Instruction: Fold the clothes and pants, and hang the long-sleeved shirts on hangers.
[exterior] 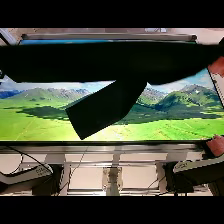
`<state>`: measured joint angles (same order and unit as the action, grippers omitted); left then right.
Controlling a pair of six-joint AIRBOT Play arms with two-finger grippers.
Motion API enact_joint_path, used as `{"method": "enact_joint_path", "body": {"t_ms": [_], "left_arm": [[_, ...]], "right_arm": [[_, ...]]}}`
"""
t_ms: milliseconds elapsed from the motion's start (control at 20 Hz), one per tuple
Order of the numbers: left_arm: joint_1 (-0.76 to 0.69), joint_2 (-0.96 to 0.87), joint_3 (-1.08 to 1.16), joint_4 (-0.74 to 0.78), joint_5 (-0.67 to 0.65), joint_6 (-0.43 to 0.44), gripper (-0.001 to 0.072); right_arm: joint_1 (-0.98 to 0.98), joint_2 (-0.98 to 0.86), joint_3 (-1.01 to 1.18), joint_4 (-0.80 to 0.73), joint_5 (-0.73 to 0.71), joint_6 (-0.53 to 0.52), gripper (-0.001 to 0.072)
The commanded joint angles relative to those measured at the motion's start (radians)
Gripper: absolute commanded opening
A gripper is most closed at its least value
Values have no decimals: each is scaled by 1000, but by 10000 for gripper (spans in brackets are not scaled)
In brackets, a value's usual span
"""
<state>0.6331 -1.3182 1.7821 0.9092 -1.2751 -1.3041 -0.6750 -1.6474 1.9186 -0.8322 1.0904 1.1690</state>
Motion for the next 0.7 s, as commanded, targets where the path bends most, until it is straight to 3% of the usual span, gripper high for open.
{"method": "enact_joint_path", "body": {"t_ms": [0, 150, 300, 650], "left_arm": [[-21, 64, -116, 87, -140, 72, 25], [-31, 220, -340, 174, -139, 93, 25], [-31, 415, -603, 288, -126, 94, 26], [-30, 814, -1087, 356, -156, 115, 27]], "right_arm": [[-42, 1, -117, -198, 125, -3, 19], [-58, 1, -176, -355, 162, -3, 19], [-97, 1, -254, -377, 176, -11, 19], [-200, 1, -423, -423, 178, -11, 20]]}}
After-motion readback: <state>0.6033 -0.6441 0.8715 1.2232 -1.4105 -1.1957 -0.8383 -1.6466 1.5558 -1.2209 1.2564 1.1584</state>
